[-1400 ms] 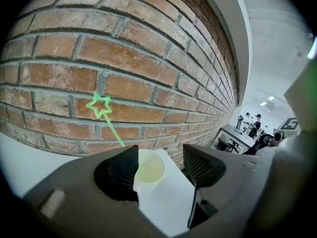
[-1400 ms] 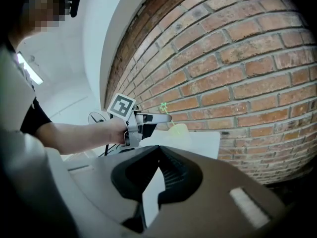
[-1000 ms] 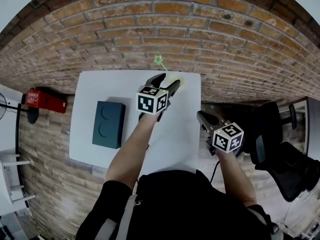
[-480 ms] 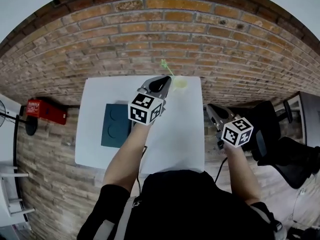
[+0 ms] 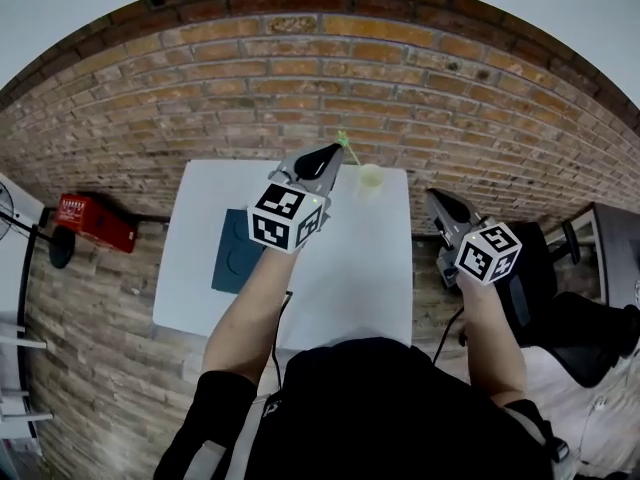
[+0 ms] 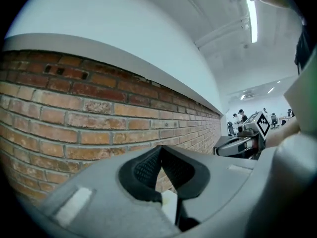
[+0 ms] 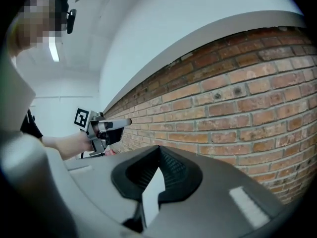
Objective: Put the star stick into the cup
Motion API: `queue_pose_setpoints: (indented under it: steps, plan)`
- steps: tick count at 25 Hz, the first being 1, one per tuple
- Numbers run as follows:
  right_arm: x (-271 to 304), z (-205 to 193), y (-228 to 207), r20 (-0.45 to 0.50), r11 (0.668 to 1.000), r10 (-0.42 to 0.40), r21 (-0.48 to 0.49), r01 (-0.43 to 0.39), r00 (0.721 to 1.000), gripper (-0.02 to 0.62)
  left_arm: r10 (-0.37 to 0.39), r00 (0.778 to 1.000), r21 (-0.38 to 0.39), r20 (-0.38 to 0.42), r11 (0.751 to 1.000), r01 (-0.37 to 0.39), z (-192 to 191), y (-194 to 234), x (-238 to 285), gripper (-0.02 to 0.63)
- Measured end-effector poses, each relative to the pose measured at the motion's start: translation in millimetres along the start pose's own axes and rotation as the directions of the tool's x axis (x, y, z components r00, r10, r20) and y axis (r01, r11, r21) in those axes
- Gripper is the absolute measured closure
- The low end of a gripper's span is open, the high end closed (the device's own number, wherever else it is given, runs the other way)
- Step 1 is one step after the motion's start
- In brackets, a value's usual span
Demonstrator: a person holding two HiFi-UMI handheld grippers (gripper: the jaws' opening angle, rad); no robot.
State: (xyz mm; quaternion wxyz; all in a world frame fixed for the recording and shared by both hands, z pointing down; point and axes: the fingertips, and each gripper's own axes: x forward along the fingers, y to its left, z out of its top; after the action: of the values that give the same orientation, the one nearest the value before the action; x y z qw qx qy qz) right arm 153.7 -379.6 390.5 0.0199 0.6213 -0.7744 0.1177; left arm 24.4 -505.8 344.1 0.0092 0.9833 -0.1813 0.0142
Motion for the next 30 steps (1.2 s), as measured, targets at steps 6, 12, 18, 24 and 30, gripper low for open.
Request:
queue_pose_setpoints:
  steps: [6, 12, 18, 24, 30]
  plan:
    - [-0.2, 32.1, 3.0, 0.080, 0.998, 0.032, -0.052, -0.028, 0.996, 0.595, 0.087, 0.995, -0.031, -0.047, 0.996, -0.089, 2.6, 3.6, -22.8, 0.597]
    - [-19.7, 47.2, 4.4, 0.136, 0.985, 0.096, -0.157, -0.074, 0.986, 0.597, 0.159, 0.986, -0.025, -0.059, 0.987, -0.161, -0.6, -9.8, -32.0, 0.597]
    - [-55.8, 40.3, -13.7, 0.192, 0.989, 0.070, -0.141, -0.043, 0.979, 0.597, 0.221, 0.974, -0.057, -0.045, 0.973, -0.224, -14.5, -21.5, -39.9, 0.597]
    - [-66.2, 21.7, -38.1, 0.156, 0.983, 0.044, -0.180, -0.015, 0.987, 0.598, 0.241, 0.968, -0.050, -0.075, 0.968, -0.245, -26.6, -31.4, -32.5, 0.597]
    - [-67.8, 26.3, -34.6, 0.167, 0.985, 0.061, -0.171, -0.032, 0.984, 0.598, 0.252, 0.964, -0.041, -0.084, 0.966, -0.256, -24.6, -37.2, -28.2, 0.597]
